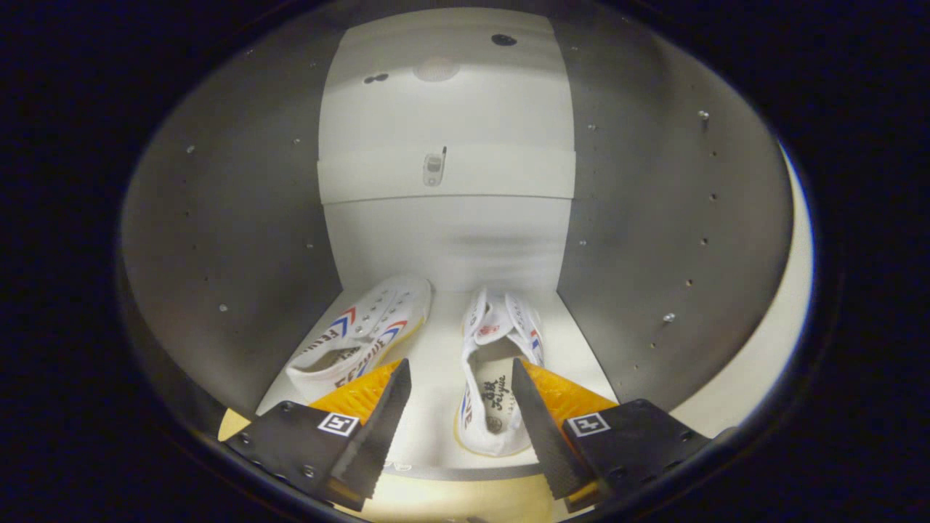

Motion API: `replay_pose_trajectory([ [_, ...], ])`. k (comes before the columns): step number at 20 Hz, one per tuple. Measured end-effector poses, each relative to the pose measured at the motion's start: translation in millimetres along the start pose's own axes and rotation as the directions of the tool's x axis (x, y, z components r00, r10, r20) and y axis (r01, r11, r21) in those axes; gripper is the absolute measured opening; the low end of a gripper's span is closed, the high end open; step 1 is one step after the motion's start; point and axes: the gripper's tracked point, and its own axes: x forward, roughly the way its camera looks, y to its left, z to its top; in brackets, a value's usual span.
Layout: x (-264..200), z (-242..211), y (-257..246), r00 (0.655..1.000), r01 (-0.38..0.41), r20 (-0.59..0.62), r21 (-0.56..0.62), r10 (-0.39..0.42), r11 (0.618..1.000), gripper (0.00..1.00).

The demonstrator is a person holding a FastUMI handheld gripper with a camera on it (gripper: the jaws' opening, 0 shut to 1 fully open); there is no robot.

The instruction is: Open the shoe cabinet door, grab the shoes and put them into the shoe cabinet, then close the shoe cabinet door.

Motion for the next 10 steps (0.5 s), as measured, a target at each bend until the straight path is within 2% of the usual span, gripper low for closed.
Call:
replay_pose_trajectory([
  [5, -70.6, 12.6, 21.3, 0.993, -0.016, 0.115, 0.005, 0.016, 1.000, 0.90],
  [10, -166.2, 12.2, 48.0, 0.976, -0.026, 0.215, 0.023, 0.020, 0.999, 0.91],
])
